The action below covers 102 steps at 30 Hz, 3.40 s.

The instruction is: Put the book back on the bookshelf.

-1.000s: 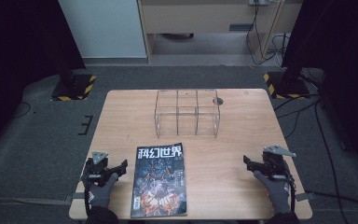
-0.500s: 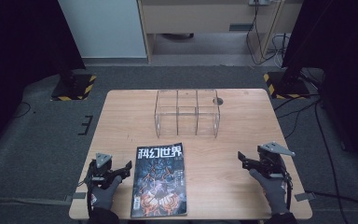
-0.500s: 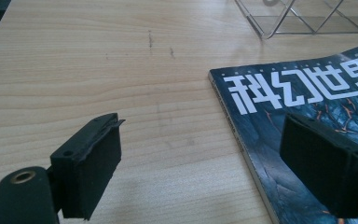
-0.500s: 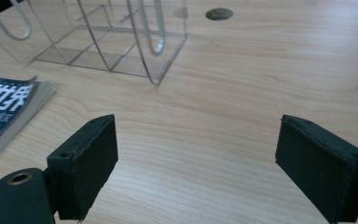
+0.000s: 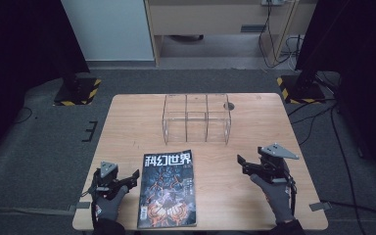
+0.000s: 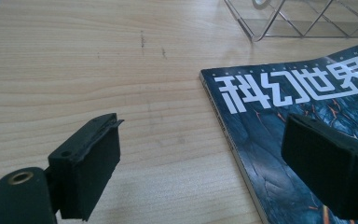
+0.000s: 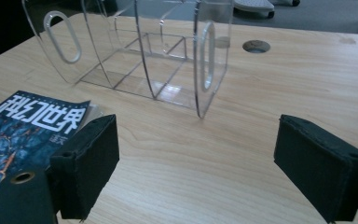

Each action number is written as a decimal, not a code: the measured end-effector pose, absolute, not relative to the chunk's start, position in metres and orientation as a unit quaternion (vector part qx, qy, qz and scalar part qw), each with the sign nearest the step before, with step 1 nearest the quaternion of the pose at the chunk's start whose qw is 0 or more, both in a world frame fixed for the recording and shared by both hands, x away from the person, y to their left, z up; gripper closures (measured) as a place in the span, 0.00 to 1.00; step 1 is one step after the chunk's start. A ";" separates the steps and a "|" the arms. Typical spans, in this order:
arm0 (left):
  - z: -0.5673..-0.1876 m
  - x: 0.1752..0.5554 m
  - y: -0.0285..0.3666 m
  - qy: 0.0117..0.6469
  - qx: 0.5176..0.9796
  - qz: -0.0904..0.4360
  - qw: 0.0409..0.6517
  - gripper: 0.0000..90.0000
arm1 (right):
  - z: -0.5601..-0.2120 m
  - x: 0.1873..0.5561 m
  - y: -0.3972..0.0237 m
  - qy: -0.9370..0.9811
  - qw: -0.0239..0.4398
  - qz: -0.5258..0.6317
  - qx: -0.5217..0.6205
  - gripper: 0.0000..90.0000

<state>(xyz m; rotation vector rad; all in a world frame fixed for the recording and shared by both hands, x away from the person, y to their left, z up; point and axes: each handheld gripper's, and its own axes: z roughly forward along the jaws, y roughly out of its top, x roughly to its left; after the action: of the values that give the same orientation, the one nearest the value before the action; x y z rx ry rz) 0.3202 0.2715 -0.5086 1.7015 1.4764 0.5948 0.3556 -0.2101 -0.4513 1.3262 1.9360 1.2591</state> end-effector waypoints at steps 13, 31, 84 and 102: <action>-0.510 0.321 0.265 0.571 0.679 0.224 0.403 0.14 | -0.439 0.360 -0.180 0.713 0.227 0.475 0.463 0.16; -0.516 0.324 0.253 0.559 0.696 0.216 0.395 0.18 | -0.433 0.363 -0.131 0.725 0.208 0.489 0.438 0.17; -0.533 0.330 0.230 0.540 0.735 0.195 0.361 0.22 | -0.516 0.353 -0.052 0.788 0.111 0.415 0.440 0.28; -0.534 0.328 0.225 0.532 0.741 0.193 0.362 0.22 | -0.531 0.352 -0.042 0.795 0.088 0.401 0.447 0.28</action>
<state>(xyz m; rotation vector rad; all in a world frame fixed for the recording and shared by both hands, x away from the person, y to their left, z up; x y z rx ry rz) 0.3284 0.2254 -0.5337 1.9070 1.3697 0.4978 0.3517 -0.0424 -0.5309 1.3310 2.3672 1.1929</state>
